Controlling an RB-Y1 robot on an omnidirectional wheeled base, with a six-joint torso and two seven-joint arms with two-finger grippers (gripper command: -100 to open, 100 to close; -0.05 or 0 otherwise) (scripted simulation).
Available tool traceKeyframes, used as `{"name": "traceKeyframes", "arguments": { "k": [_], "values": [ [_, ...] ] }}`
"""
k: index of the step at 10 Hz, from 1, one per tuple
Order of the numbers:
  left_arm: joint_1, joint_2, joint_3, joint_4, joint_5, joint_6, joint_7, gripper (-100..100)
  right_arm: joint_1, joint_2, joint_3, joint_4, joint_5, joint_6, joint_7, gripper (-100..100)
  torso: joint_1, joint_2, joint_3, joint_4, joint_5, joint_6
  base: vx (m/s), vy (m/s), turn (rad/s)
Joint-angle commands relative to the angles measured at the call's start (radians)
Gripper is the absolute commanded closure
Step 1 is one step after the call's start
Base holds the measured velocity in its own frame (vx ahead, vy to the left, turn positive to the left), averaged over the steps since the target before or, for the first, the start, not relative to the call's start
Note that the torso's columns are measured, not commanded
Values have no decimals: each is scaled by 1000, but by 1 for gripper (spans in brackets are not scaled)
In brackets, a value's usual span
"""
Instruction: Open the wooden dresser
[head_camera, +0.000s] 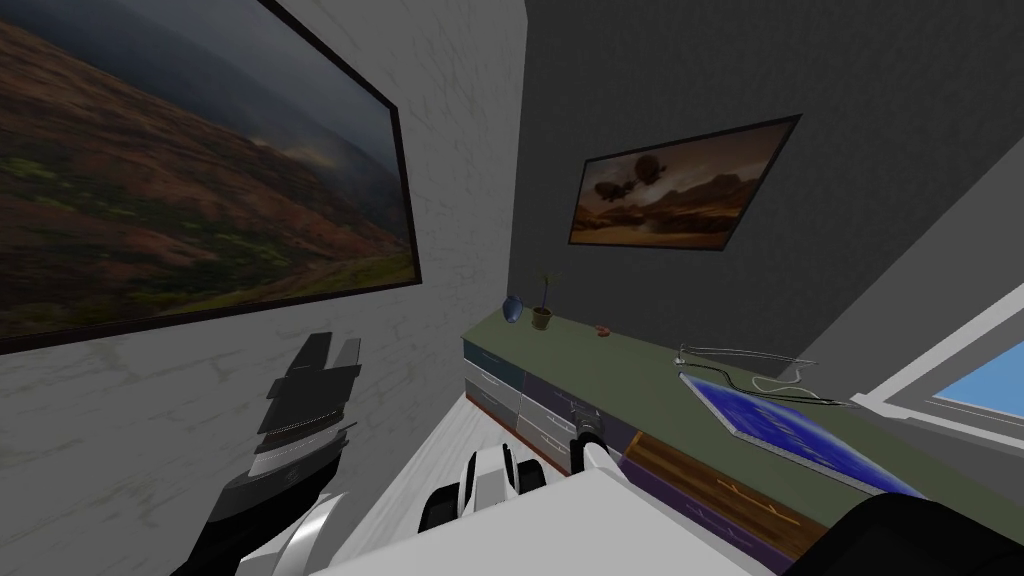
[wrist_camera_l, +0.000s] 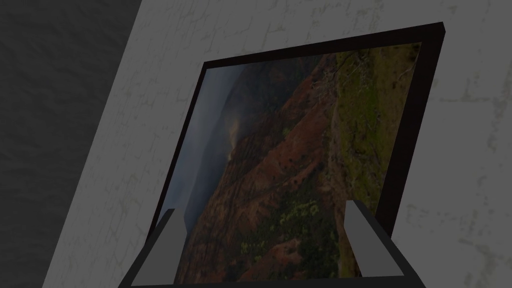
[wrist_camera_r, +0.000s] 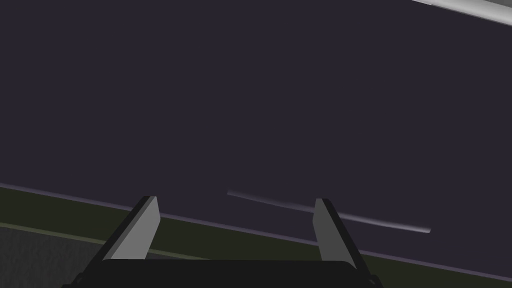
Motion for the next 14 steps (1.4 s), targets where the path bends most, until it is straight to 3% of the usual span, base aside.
{"name": "traceKeyframes", "arguments": {
  "k": [1, 4, 6, 14],
  "values": [
    [0, 0, 0, 0, 0, 0, 0, 0, 12, -2, 6, 41, 33, 19, 14, -100, 0, 0, -1, -1, -1, 0, 6, 4, 65],
    [0, 0, 0, 0, 0, 0, 0, 0, 13, -1, 9, 47, 50, 33, 22, -100, -1, -2, -2, -1, 2, 2, 6, 5, 31],
    [0, 0, 0, 0, 0, 0, 0, 0, 17, 1, 19, 67, 109, 79, 49, -100, 22, 25, 6, 16, 19, 7, 45, -7, 73],
    [0, 0, 0, 0, 0, 0, 0, 0, 31, 10, 51, 130, 302, 231, 138, -100, 34, 36, 11, 25, 29, 3, 7, 8, 60]
  ]
}}
